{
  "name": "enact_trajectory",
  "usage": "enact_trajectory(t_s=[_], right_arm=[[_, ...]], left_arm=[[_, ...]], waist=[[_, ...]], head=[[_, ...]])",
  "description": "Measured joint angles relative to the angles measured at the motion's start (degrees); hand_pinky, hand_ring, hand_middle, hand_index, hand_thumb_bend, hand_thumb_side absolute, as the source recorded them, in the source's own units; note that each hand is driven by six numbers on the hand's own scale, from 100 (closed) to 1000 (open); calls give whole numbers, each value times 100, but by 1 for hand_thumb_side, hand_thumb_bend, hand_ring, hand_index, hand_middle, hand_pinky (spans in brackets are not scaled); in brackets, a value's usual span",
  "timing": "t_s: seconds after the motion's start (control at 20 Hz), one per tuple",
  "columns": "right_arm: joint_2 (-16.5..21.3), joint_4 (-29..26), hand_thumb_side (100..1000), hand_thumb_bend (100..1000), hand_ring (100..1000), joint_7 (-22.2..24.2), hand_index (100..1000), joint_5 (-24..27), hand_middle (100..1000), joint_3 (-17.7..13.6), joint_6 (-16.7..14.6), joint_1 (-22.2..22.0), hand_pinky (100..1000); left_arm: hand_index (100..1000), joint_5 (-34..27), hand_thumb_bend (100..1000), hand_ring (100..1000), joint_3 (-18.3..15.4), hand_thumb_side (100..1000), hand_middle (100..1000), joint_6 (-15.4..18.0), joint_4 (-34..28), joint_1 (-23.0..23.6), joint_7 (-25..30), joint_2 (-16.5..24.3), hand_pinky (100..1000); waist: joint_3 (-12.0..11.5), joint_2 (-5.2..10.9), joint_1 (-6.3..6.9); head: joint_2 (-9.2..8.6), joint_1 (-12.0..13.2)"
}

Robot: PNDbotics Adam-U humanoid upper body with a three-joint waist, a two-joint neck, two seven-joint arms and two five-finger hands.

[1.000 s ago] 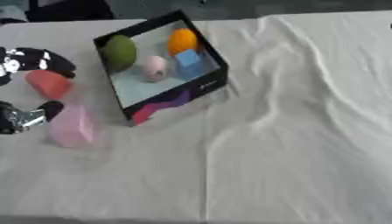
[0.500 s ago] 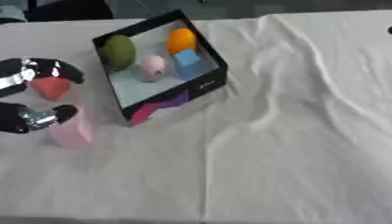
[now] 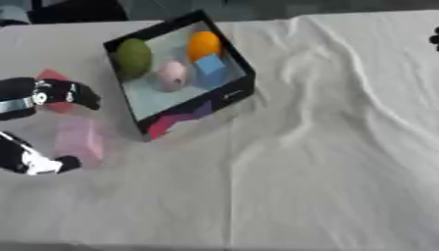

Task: Pick up objects on the table and place them in the box.

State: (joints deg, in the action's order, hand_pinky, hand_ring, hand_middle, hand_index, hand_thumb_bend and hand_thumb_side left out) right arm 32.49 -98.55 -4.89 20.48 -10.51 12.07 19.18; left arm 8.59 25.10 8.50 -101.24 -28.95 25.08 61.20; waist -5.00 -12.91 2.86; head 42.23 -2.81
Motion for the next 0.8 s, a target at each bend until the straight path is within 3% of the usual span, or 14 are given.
enact_trajectory(t_s=[0.2,0.55,0.8], right_arm=[[-3,-1,642,100,753,12,855,-5,636,16,25,-6,906],[-43,-2,648,100,753,43,855,-46,642,30,70,-12,909],[-46,-2,650,100,753,71,854,-56,642,32,98,-12,911]], left_arm=[[894,161,573,992,2,187,847,-24,69,-2,-19,-29,1000],[896,564,582,982,59,230,826,-308,306,-19,-211,-206,1000],[897,724,580,979,95,323,787,-394,473,-51,-162,-318,1000]], waist=[[4,0,0],[9,-23,0],[17,-34,0]], head=[[-1,1],[-8,1],[-8,1]])
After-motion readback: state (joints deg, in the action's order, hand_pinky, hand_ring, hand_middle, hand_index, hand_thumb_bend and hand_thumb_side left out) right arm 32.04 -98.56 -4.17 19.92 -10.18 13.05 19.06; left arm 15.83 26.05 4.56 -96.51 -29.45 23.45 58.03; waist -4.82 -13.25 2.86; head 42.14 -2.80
